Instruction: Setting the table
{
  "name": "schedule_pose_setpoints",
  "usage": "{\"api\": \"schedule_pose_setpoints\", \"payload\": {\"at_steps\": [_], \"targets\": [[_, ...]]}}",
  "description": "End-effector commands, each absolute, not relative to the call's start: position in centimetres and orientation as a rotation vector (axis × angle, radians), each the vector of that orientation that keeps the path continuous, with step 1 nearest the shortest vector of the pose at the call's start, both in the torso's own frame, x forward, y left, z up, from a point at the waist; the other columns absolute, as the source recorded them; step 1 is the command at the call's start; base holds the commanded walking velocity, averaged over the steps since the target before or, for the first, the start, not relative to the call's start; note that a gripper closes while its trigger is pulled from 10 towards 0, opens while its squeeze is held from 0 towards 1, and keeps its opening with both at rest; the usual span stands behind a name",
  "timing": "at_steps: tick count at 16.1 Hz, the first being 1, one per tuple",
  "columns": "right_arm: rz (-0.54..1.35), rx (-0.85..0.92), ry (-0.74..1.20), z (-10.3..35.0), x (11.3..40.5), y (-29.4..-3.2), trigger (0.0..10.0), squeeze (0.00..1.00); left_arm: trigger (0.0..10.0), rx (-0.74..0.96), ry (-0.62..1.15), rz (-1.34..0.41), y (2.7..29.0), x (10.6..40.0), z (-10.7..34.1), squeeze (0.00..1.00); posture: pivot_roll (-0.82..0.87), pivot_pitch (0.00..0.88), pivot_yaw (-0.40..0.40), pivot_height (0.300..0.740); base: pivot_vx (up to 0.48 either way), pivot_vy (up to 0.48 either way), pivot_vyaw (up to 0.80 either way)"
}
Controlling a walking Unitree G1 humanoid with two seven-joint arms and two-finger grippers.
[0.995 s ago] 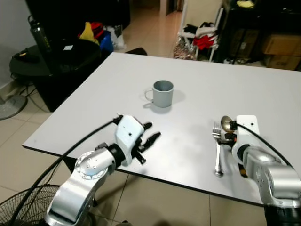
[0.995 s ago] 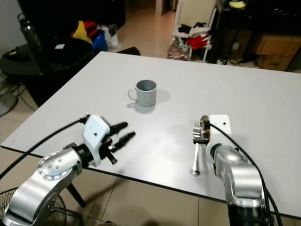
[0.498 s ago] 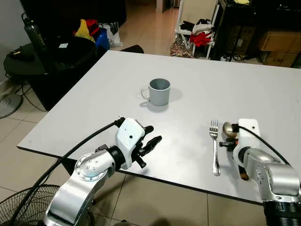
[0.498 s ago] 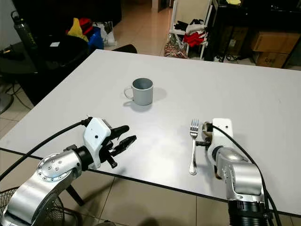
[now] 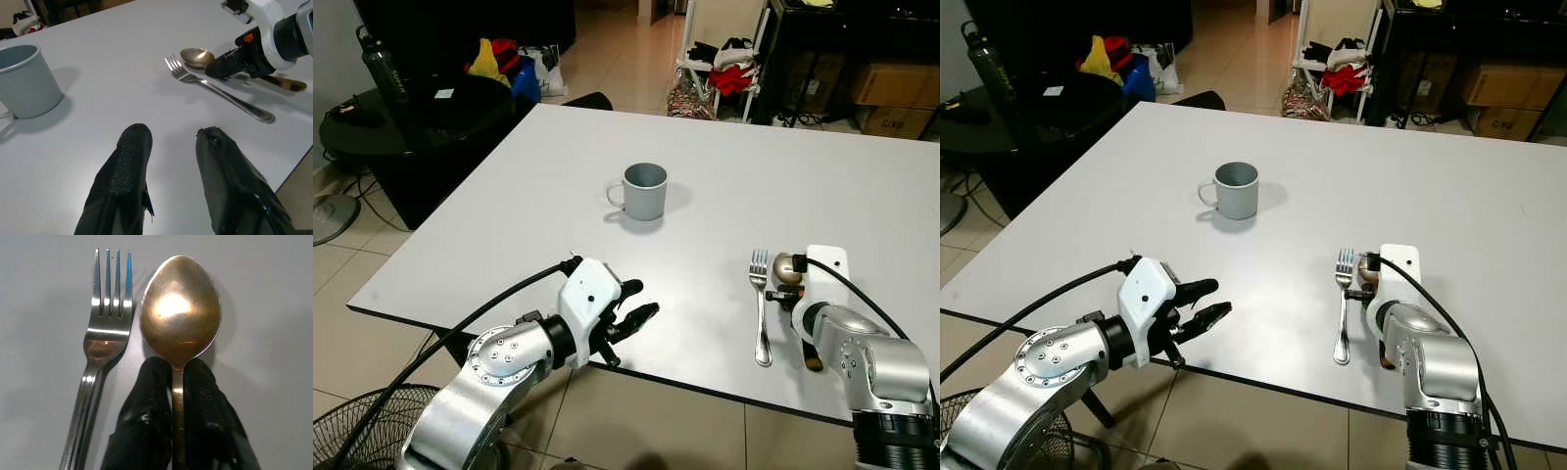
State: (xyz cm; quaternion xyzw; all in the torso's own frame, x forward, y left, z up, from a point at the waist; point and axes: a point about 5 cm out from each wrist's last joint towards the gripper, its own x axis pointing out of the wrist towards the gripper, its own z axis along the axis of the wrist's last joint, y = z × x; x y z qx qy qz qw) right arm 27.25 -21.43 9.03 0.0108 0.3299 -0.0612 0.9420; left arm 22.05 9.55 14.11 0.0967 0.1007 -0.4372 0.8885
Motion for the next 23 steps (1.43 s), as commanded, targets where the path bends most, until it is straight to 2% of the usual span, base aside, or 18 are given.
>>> {"api": "schedule_pose_setpoints", "payload": {"at_steps": [1,5,9,12,14,17,23], "targets": [[-0.143,0.040,0.704,8.6,27.2,-21.6,10.0,1.00,10.0,0.207,0.218,-0.920,9.6,21.8,14.1,0.00,0.09,0.000,0.038,0.740,0.000,0.000,0.00],[-0.151,0.062,0.709,8.5,26.9,-21.1,10.0,1.00,10.0,0.207,0.254,-0.930,9.2,21.6,11.8,0.00,0.09,0.000,0.038,0.740,0.000,0.000,0.00],[-0.200,0.099,0.623,10.9,26.0,-21.5,10.0,1.00,10.0,0.179,0.246,-0.907,6.8,21.4,10.6,0.00,0.09,0.000,0.035,0.740,0.000,0.000,0.00],[-0.010,0.025,0.313,15.9,25.0,-18.7,10.0,1.00,10.0,0.103,0.138,-0.778,8.1,22.3,13.3,0.00,0.09,0.000,0.056,0.740,0.000,0.000,0.00],[0.117,0.031,0.218,16.9,24.0,-16.7,10.0,1.00,10.0,0.103,0.099,-0.715,9.8,22.6,14.6,0.00,0.09,0.000,0.056,0.740,0.000,0.000,0.40],[0.250,0.065,0.188,17.0,22.6,-14.6,10.0,1.00,10.0,0.117,0.050,-0.582,11.2,22.9,15.2,0.00,0.10,0.000,0.050,0.740,0.000,0.000,0.80],[0.295,0.076,0.190,16.4,21.7,-14.1,10.0,1.00,10.0,0.149,0.063,-0.489,12.1,23.0,15.0,0.00,0.11,0.000,0.044,0.740,0.000,0.000,0.80]]}}
